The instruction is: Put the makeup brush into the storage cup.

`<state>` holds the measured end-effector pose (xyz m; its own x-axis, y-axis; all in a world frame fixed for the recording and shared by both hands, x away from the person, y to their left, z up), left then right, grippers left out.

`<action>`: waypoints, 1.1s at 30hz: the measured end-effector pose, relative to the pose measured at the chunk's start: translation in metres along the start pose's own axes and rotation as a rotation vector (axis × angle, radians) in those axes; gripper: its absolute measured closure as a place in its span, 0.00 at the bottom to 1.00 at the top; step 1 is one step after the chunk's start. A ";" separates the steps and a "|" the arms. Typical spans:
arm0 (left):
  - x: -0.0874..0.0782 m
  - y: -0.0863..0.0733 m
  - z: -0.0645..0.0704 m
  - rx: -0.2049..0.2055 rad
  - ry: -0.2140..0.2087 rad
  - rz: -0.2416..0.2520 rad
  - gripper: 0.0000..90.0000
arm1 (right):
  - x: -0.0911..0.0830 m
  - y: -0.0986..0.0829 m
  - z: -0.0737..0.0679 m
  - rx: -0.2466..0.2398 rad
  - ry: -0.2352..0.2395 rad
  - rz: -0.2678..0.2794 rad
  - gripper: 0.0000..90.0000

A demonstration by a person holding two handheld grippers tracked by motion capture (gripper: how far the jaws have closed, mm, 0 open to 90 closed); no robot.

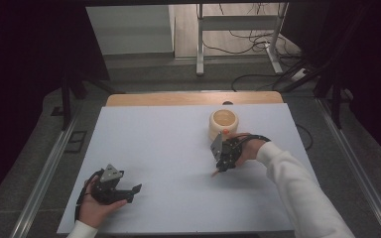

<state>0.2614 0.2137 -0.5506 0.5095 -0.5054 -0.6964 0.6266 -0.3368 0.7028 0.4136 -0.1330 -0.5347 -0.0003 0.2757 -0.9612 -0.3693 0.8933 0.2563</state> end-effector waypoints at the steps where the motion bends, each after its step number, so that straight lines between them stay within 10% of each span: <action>1: 0.000 0.000 0.000 0.000 0.000 0.000 0.19 | 0.000 0.000 0.000 0.000 0.000 0.000 0.87; 19: -0.001 0.000 0.000 0.001 0.003 0.004 0.19 | -0.001 0.002 -0.004 0.012 -0.018 -0.017 0.94; 33: -0.002 0.000 0.000 -0.001 0.005 0.008 0.19 | -0.031 0.009 -0.002 0.101 -0.100 0.132 0.94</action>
Point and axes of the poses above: each handheld gripper's, and its own axes: x roughly forward along the jaws, y roughly out of its top, z roughly to its right, the point moved 4 cm from there along x, roughly forward along the jaws, and after that the axes turned 6 degrees about -y, right-handed, at the moved point
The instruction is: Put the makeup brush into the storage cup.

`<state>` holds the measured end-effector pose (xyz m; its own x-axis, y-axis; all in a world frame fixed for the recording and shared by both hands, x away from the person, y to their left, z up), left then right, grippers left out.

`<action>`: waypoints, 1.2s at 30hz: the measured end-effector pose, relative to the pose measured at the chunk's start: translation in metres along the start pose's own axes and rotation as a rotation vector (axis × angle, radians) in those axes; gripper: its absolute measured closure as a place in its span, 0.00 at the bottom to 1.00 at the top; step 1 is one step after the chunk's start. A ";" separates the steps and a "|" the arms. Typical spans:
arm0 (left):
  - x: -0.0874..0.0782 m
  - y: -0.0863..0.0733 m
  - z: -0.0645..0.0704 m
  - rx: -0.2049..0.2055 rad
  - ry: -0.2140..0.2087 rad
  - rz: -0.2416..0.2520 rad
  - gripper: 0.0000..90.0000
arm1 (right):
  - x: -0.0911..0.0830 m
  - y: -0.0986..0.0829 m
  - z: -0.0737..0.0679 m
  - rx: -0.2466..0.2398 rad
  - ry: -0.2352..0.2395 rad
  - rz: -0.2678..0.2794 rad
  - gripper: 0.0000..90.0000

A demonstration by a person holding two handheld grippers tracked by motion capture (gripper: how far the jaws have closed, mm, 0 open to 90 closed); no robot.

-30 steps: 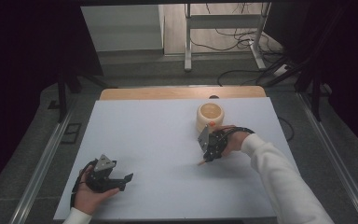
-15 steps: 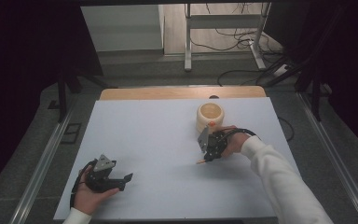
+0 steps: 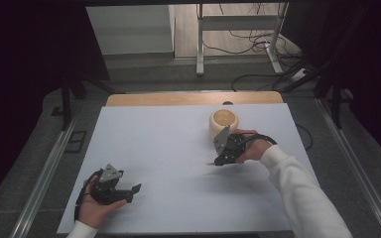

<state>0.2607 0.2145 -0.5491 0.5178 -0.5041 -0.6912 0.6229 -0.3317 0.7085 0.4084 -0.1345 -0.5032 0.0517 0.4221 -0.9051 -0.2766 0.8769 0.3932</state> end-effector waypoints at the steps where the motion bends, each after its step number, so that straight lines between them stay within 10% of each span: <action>1: 0.000 0.000 0.000 0.003 0.000 0.000 0.19 | -0.002 0.000 0.000 0.004 -0.003 0.007 0.94; 16: 0.000 0.000 0.000 0.004 0.001 -0.002 0.19 | -0.018 0.002 0.001 0.059 -0.066 0.033 0.94; 36: 0.000 0.001 0.001 0.004 -0.001 -0.002 0.19 | -0.034 0.005 0.004 0.324 -0.131 0.107 0.94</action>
Point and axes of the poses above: each handheld gripper's, and its own axes: x roughly forward along the jaws, y roughly out of its top, z roughly to its right, the point moved 4 cm from there along x, roughly forward along the jaws, and after that the axes turned 6 degrees about -y, right-handed, at the moved point
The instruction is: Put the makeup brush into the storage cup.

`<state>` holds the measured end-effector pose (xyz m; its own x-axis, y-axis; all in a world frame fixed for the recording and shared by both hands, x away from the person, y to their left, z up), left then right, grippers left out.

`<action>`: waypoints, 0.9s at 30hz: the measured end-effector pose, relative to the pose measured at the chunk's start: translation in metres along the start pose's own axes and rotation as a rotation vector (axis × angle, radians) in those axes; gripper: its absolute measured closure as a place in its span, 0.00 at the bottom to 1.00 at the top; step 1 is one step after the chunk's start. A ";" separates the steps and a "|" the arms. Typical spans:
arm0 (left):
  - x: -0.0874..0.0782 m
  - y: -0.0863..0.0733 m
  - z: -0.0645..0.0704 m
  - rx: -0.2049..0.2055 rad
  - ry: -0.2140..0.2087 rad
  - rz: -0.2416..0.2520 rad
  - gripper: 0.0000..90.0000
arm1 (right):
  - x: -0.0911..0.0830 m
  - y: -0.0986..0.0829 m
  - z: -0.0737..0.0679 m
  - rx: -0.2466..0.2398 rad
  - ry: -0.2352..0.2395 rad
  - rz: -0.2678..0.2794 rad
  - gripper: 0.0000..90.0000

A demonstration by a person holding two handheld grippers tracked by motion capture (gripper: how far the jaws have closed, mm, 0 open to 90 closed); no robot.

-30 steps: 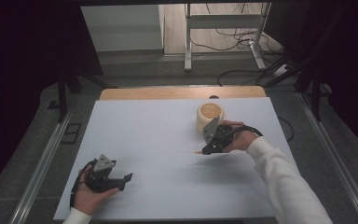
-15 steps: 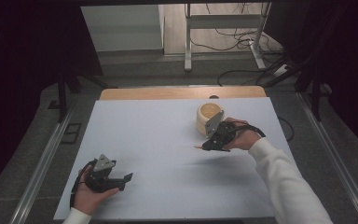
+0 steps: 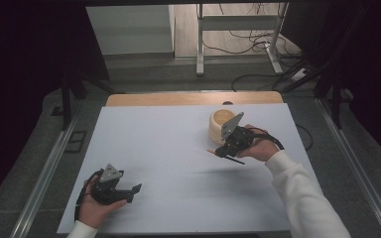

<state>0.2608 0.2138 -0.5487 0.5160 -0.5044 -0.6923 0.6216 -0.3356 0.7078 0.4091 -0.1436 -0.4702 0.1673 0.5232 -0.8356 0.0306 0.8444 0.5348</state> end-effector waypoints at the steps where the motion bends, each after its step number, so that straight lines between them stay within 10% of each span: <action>1: 0.000 0.000 0.000 0.000 0.000 0.000 0.19 | 0.000 0.000 0.000 0.042 -0.019 0.007 0.94; 27: -0.001 0.000 0.000 -0.004 0.002 0.006 0.19 | -0.014 0.005 -0.017 0.264 -0.110 0.194 0.94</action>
Point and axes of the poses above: each handheld gripper's, and its own axes: x roughly forward along the jaws, y roughly out of its top, z roughly to its right, the point moved 4 cm from there along x, roughly forward along the jaws, and after that the axes turned 6 degrees about -y, right-handed, at the moved point
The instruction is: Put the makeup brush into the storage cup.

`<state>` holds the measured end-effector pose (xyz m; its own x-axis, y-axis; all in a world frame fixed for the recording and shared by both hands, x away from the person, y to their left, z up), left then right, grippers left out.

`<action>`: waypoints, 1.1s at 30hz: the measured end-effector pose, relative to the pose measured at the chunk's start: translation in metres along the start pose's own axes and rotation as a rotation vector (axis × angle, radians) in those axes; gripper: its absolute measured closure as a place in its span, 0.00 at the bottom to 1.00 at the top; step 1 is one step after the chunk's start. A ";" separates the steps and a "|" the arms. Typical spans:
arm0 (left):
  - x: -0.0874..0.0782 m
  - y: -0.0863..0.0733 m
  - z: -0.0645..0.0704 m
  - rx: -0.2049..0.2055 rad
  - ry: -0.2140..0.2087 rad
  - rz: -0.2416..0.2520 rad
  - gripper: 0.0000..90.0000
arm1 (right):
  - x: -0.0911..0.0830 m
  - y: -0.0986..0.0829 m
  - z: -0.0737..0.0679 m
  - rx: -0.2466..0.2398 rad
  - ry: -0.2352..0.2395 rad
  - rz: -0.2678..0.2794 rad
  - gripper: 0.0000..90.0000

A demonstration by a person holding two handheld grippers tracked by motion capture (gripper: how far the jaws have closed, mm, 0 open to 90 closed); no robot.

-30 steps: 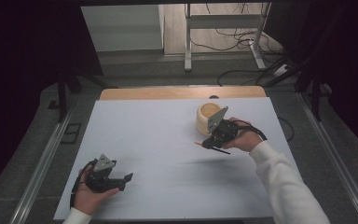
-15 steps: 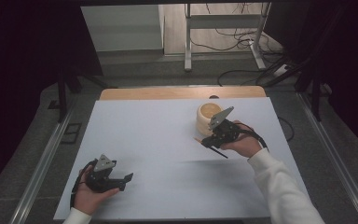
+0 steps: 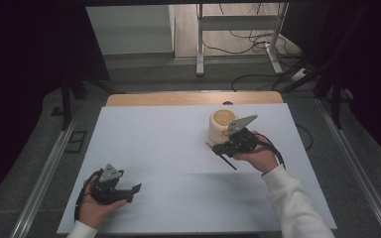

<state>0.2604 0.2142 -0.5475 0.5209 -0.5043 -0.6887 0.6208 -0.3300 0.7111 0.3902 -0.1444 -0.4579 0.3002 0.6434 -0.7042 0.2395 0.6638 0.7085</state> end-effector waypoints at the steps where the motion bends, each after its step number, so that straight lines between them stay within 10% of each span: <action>1: 0.000 0.000 0.000 0.000 0.000 0.000 0.19 | 0.000 0.000 0.000 0.007 -0.004 0.004 0.94; 33: 0.001 -0.001 -0.002 0.000 0.001 -0.002 0.19 | -0.007 -0.002 0.003 0.121 -0.082 0.096 0.94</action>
<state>0.2618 0.2152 -0.5491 0.5199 -0.5028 -0.6905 0.6218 -0.3315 0.7095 0.3904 -0.1514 -0.4543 0.3999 0.6653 -0.6304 0.3142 0.5466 0.7762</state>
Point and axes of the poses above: each handheld gripper's, and its own axes: x roughly forward along the jaws, y roughly out of its top, z roughly to its right, the point moved 4 cm from there along x, roughly forward along the jaws, and after that the axes turned 6 degrees about -y, right-handed, at the moved point
